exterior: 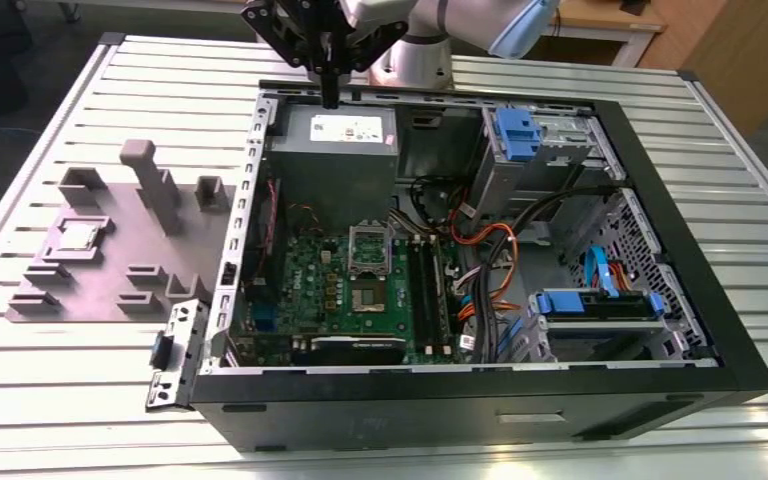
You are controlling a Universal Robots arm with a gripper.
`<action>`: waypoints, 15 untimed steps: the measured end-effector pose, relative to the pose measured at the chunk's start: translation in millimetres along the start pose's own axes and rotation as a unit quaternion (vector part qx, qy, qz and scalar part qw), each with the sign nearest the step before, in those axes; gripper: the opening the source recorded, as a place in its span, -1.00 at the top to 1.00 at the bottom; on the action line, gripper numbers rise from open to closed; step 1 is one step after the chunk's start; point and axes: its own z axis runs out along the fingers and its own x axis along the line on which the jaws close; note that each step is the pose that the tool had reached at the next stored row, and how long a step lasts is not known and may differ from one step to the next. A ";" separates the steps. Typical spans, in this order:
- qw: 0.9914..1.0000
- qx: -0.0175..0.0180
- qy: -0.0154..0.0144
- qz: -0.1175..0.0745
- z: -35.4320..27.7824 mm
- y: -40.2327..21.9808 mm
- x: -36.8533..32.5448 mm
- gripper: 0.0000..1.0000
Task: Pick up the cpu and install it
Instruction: 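Reach for the cpu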
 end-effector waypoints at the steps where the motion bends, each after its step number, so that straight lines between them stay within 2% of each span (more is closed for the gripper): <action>1: 1.000 0.000 0.000 0.000 0.1 0.0 0.4 0.79; 8: 1.000 0.000 0.002 0.000 0.5 -0.2 2.2 0.79; 15: 1.000 0.000 0.002 0.000 0.7 -0.3 3.4 0.79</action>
